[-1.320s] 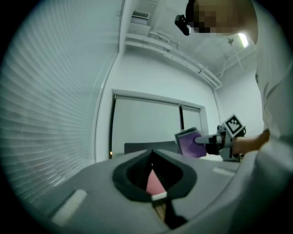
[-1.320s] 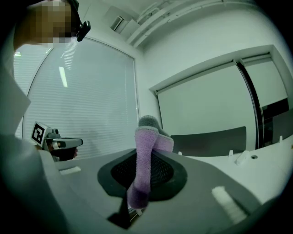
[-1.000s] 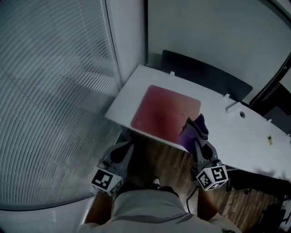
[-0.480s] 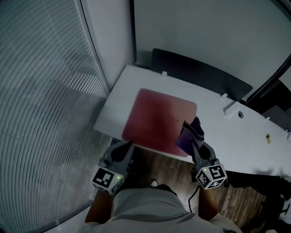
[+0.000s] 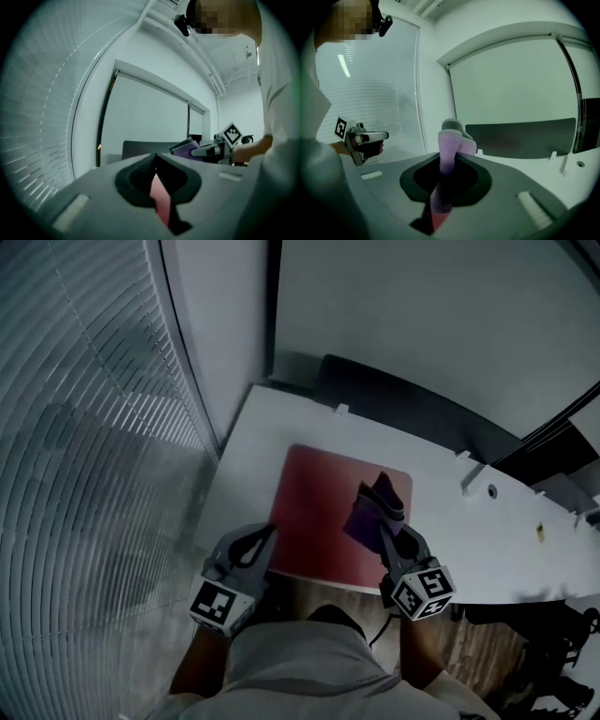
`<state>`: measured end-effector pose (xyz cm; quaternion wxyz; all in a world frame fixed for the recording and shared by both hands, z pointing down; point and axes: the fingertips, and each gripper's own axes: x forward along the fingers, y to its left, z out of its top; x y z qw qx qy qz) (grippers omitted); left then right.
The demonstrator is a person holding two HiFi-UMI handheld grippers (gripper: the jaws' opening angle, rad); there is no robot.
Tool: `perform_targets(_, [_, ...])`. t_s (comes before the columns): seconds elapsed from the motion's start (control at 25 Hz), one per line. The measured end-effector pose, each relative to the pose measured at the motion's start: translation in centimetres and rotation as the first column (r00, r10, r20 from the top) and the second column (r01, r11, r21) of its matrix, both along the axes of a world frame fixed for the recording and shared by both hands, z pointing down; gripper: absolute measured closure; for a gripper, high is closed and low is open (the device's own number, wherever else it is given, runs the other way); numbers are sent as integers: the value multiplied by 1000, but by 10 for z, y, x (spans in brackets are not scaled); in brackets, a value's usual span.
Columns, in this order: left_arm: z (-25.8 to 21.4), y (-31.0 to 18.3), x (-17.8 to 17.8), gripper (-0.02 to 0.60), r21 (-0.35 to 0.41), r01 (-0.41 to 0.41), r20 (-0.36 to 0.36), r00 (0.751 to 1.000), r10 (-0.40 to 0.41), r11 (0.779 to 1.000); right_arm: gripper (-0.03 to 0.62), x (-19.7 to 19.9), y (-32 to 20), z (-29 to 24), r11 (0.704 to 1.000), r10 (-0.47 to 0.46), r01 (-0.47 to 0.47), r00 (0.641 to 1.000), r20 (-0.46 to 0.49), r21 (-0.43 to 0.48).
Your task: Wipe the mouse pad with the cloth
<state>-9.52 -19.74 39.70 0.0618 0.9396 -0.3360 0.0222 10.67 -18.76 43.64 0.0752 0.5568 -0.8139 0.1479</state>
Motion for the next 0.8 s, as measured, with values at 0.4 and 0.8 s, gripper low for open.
perform_targets(0.4, [51, -47, -41, 580, -37, 79, -18, 997, -80, 996, 548, -99, -112, 69, 973, -203, 204, 979, 26, -106])
perform_targets(0.8, [67, -42, -28, 580, -75, 191, 43, 981, -188, 979, 548, -154, -193, 150, 902, -287, 330, 940, 184, -279])
